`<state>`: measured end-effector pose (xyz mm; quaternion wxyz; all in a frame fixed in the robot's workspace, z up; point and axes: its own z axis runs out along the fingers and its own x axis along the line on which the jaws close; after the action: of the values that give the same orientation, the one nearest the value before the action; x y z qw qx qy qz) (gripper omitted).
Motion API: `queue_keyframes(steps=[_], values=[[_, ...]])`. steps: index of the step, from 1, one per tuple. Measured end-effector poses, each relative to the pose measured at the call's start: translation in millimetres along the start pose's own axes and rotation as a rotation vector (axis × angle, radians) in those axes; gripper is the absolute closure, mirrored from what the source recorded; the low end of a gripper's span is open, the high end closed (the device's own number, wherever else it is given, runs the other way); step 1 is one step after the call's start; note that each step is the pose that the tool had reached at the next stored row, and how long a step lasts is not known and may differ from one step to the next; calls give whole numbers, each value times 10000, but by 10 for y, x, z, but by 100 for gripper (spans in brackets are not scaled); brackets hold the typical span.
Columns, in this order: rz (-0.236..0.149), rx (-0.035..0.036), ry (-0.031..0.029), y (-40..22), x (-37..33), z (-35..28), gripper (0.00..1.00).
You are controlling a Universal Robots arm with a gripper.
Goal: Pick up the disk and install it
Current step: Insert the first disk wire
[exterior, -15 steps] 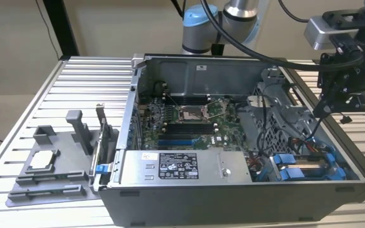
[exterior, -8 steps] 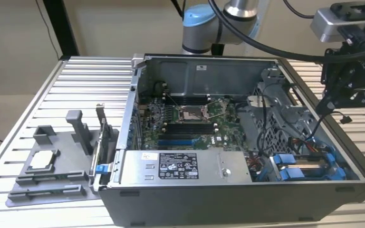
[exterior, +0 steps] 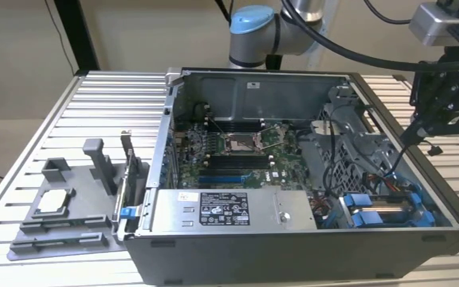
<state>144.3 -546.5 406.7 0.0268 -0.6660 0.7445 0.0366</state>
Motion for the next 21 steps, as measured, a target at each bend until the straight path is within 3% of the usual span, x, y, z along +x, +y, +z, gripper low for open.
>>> queue_keyframes(steps=[1, 2, 3, 5, 8, 9, 11, 16, 18, 21], values=[[1, -5, 0, 0, 0, 0, 0], [2, -10, 1, -5, -1, 0, 0], [8, -79, 9, -27, -3, -4, 0], [35, -377, 60, -73, -9, -11, 0], [81, -885, 142, -127, -15, -16, 0], [93, -1018, 160, -137, -17, -18, 0], [107, -1166, 181, -170, -22, -34, 0], [116, -1262, 188, -378, -46, -42, 0], [132, -1445, 209, -450, -54, -42, 0], [166, -1837, 251, -537, -63, -43, 0]])
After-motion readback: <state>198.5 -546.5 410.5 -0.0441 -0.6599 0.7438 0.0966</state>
